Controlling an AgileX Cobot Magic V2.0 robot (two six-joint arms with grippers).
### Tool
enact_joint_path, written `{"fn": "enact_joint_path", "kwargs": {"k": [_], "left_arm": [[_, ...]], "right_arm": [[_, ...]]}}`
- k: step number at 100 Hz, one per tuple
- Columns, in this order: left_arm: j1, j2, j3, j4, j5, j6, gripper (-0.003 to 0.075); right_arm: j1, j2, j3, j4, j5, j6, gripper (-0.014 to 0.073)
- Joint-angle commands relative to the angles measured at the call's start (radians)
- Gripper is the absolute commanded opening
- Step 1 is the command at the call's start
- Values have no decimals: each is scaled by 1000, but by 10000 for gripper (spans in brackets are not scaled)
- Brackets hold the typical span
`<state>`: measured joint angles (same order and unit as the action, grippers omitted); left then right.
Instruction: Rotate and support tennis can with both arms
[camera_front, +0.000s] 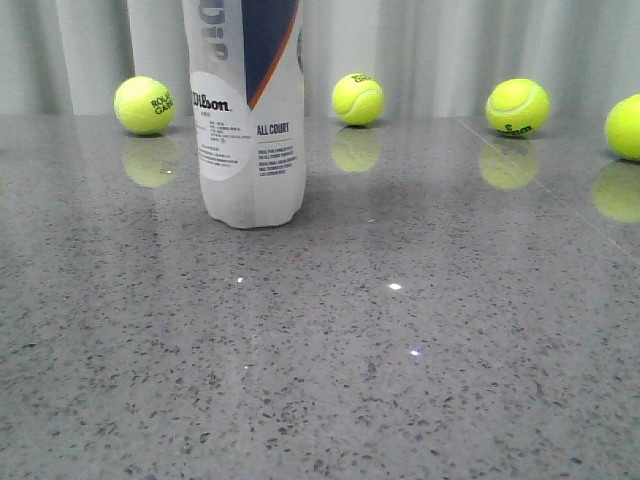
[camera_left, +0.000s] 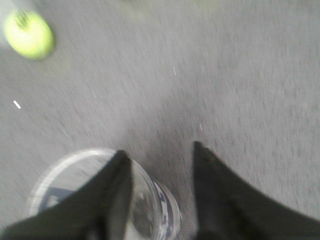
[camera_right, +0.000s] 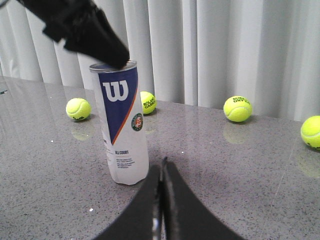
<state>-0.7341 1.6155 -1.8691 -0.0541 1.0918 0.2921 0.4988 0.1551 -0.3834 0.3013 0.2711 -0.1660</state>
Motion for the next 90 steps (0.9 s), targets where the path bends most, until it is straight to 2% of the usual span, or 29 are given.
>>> {"fn": "enact_joint_path", "kwargs": {"k": [1,4,7,32,65,90], "left_arm": [[2,-91,-20,-8,-138,-10,85],[2,-103,-12,-10,-149,-19,13],[2,-118,1,-10,-163,-31,-17],[2,-245,166,-25,-234,-80,-19],[2,-512,564,-37,-515,-80,-19],[2,-713,837,-43,-564,-82,-19]], "right_arm": [[-1,9,-25,-6,-71,0,-60],[-1,9,-25,-6,-71,0,-60],[-1,9,-25,-6,-71,0,-60],[-1,9,-25,-6,-71,0,-60],[-1,9,-25,-6,-71,0,-60],[-1,9,-25,-6,-71,0,-60]]}}
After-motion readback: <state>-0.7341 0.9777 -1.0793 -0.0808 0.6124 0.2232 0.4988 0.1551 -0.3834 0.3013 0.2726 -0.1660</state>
